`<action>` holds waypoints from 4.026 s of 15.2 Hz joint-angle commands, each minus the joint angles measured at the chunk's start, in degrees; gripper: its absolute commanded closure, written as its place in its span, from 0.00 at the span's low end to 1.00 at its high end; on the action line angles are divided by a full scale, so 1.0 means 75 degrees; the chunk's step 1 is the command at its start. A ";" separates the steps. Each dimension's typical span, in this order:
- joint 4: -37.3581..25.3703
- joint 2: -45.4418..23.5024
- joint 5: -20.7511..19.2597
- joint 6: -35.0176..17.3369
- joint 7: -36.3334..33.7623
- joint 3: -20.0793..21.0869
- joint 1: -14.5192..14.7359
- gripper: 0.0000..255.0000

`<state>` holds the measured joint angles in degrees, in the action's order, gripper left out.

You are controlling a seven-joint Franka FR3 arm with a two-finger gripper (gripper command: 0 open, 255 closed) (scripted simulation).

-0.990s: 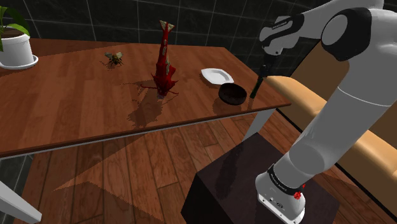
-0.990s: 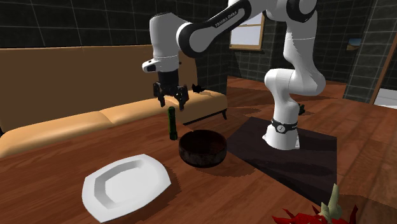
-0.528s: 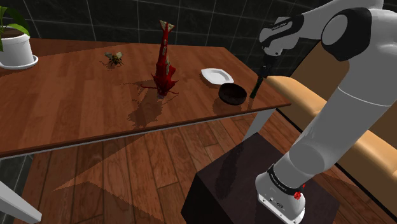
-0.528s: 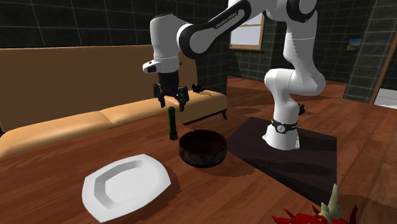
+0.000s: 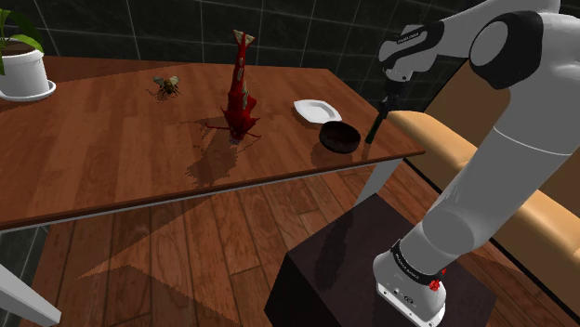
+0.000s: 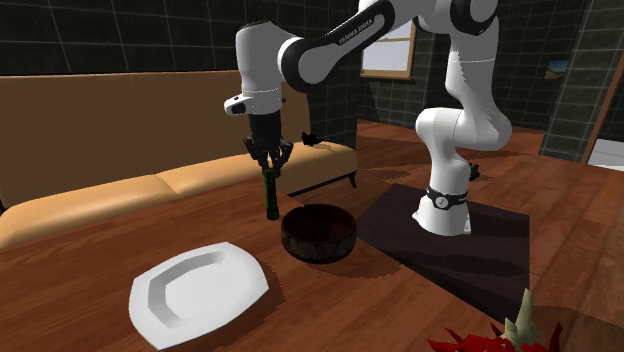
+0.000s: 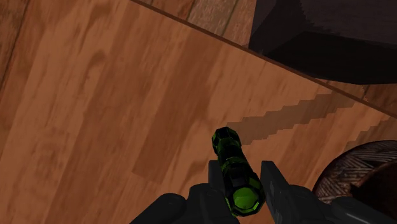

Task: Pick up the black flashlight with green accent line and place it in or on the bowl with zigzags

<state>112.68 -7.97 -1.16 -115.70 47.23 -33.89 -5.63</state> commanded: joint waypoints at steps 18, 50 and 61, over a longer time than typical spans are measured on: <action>-0.1169 0.0466 -0.0256 0.1564 -0.0076 -0.0020 0.0068 1.00; -0.2029 0.1751 -0.0610 0.3792 -0.2911 0.1466 0.1504 1.00; -0.0756 0.1886 -0.0668 0.2648 -0.3019 0.1457 0.1491 1.00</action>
<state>106.22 6.15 -6.16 -95.05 24.69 -22.97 5.55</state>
